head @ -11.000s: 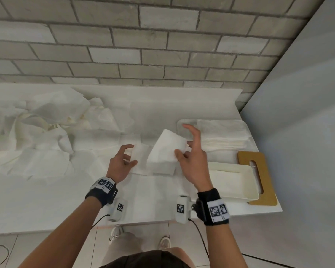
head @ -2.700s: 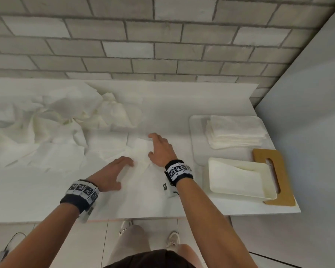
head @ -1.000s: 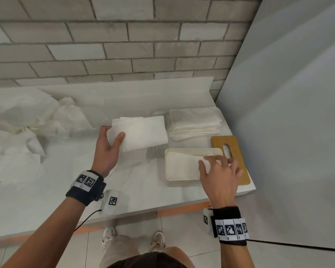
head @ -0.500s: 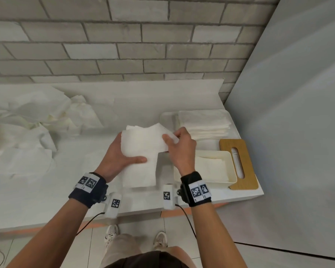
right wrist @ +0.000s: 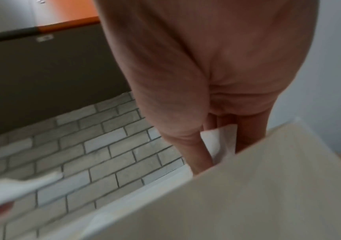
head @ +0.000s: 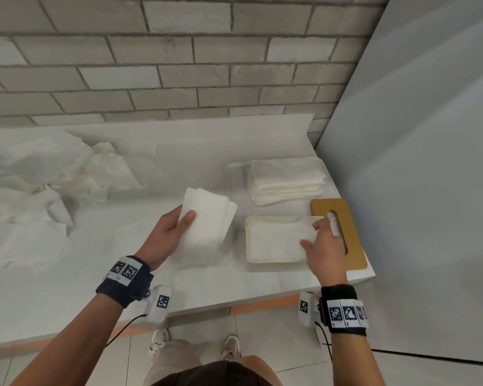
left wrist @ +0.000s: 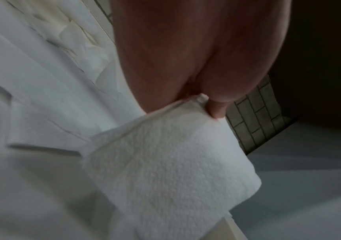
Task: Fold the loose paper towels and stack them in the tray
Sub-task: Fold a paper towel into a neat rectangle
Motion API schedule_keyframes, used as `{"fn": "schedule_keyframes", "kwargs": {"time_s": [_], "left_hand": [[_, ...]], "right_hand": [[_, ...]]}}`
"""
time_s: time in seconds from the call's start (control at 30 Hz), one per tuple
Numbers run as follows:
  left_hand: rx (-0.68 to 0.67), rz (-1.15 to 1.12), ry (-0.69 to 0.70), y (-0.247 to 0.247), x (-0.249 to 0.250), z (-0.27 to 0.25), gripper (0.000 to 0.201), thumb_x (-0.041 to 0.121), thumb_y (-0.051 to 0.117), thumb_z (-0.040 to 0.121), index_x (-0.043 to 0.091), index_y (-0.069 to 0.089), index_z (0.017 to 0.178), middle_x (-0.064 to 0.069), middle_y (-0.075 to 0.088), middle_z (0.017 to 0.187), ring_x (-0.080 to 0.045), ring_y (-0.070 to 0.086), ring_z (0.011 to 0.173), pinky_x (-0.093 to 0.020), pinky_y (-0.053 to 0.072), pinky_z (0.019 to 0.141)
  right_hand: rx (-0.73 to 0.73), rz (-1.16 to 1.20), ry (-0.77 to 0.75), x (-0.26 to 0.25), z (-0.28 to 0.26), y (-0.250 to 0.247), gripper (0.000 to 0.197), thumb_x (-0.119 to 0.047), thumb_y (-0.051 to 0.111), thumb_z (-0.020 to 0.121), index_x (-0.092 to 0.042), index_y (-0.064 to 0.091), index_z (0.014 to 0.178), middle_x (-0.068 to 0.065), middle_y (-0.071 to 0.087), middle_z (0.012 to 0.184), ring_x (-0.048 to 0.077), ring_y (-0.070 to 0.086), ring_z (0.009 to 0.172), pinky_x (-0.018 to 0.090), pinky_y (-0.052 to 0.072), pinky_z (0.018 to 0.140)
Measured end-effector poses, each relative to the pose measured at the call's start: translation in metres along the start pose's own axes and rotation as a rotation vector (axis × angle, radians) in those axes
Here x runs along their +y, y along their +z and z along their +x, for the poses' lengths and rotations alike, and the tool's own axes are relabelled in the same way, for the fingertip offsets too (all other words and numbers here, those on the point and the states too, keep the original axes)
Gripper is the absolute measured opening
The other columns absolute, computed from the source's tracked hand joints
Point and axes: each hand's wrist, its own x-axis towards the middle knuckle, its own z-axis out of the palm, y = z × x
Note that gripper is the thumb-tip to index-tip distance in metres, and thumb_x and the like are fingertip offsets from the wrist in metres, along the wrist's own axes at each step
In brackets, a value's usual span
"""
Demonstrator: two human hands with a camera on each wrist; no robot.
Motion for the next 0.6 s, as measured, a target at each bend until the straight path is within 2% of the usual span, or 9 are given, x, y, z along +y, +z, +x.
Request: {"fn": "schedule_keyframes", "kwargs": {"time_s": [0.07, 0.13, 0.2, 0.23, 0.33, 0.4, 0.47, 0.53, 0.6], "left_hand": [[0.012, -0.047, 0.006, 0.006, 0.006, 0.001, 0.033, 0.041, 0.047, 0.111, 0.023, 0.071, 0.125, -0.007, 0.077, 0.12, -0.02, 0.072, 0.104, -0.052, 0.056, 0.095], [0.028, -0.084, 0.015, 0.012, 0.012, 0.001, 0.036, 0.042, 0.045, 0.111, 0.022, 0.073, 0.123, -0.006, 0.077, 0.121, -0.018, 0.072, 0.105, -0.048, 0.056, 0.096], [0.037, -0.109, 0.023, 0.018, 0.017, 0.002, 0.04, 0.043, 0.043, 0.112, 0.019, 0.073, 0.122, -0.007, 0.077, 0.121, -0.018, 0.072, 0.106, -0.045, 0.056, 0.096], [0.035, -0.122, 0.026, 0.02, 0.019, 0.002, 0.041, 0.043, 0.043, 0.112, 0.017, 0.073, 0.122, -0.007, 0.077, 0.121, -0.018, 0.072, 0.107, -0.044, 0.056, 0.097], [0.013, -0.18, 0.024, 0.027, 0.022, 0.003, 0.042, 0.04, 0.043, 0.113, 0.012, 0.072, 0.124, -0.009, 0.077, 0.124, -0.024, 0.072, 0.115, -0.044, 0.056, 0.101], [0.048, -0.198, 0.034, 0.026, 0.023, 0.004, 0.043, 0.039, 0.044, 0.113, 0.009, 0.072, 0.121, -0.012, 0.076, 0.123, -0.023, 0.072, 0.112, -0.044, 0.055, 0.1], [0.151, -0.212, 0.057, 0.017, 0.021, 0.005, 0.042, 0.038, 0.045, 0.113, 0.006, 0.073, 0.114, -0.009, 0.078, 0.116, -0.018, 0.07, 0.102, -0.042, 0.054, 0.095], [0.27, -0.202, 0.083, 0.006, 0.02, 0.005, 0.037, 0.034, 0.046, 0.113, 0.009, 0.073, 0.108, 0.001, 0.078, 0.103, -0.012, 0.068, 0.093, -0.034, 0.054, 0.085], [0.327, -0.213, 0.092, -0.002, 0.019, 0.006, 0.03, 0.028, 0.046, 0.114, 0.01, 0.071, 0.117, 0.006, 0.079, 0.1, -0.01, 0.071, 0.092, -0.027, 0.057, 0.079]], "right_hand": [[0.118, -0.058, -0.137, -0.006, -0.005, 0.001, 0.043, -0.016, 0.078, 0.098, -0.01, 0.053, 0.133, 0.013, 0.072, 0.115, 0.026, 0.071, 0.092, 0.033, 0.052, 0.072], [0.221, 0.128, -0.286, -0.027, -0.014, 0.002, 0.033, -0.027, 0.076, 0.101, -0.016, 0.057, 0.125, 0.002, 0.074, 0.115, 0.02, 0.073, 0.099, 0.034, 0.057, 0.08], [0.046, 0.437, -0.315, -0.061, -0.021, 0.008, 0.033, -0.047, 0.071, 0.101, -0.021, 0.063, 0.118, -0.008, 0.076, 0.107, 0.008, 0.075, 0.096, 0.032, 0.062, 0.085], [-0.098, 0.593, -0.275, -0.078, -0.026, 0.011, 0.036, -0.053, 0.07, 0.1, -0.021, 0.067, 0.116, -0.006, 0.078, 0.106, 0.009, 0.077, 0.097, 0.036, 0.064, 0.088], [-0.326, 0.946, -0.206, -0.11, -0.03, 0.023, 0.029, -0.03, 0.072, 0.104, -0.004, 0.065, 0.096, 0.013, 0.078, 0.103, 0.021, 0.076, 0.097, 0.052, 0.064, 0.095], [-0.284, 1.031, -0.237, -0.114, -0.03, 0.023, 0.03, -0.018, 0.07, 0.106, -0.001, 0.054, 0.088, 0.018, 0.068, 0.094, 0.021, 0.068, 0.092, 0.052, 0.059, 0.092], [-0.215, 1.007, -0.309, -0.114, -0.031, 0.007, 0.033, -0.018, 0.069, 0.107, -0.004, 0.047, 0.088, 0.019, 0.056, 0.088, 0.025, 0.059, 0.087, 0.052, 0.054, 0.085], [-0.181, 0.886, -0.426, -0.113, -0.036, -0.018, 0.03, -0.017, 0.069, 0.107, -0.009, 0.047, 0.088, 0.021, 0.051, 0.083, 0.025, 0.054, 0.08, 0.044, 0.047, 0.076], [-0.227, 0.829, -0.507, -0.114, -0.044, -0.044, 0.023, -0.01, 0.071, 0.104, -0.013, 0.051, 0.092, 0.007, 0.064, 0.079, 0.017, 0.065, 0.078, 0.03, 0.051, 0.075]]}}
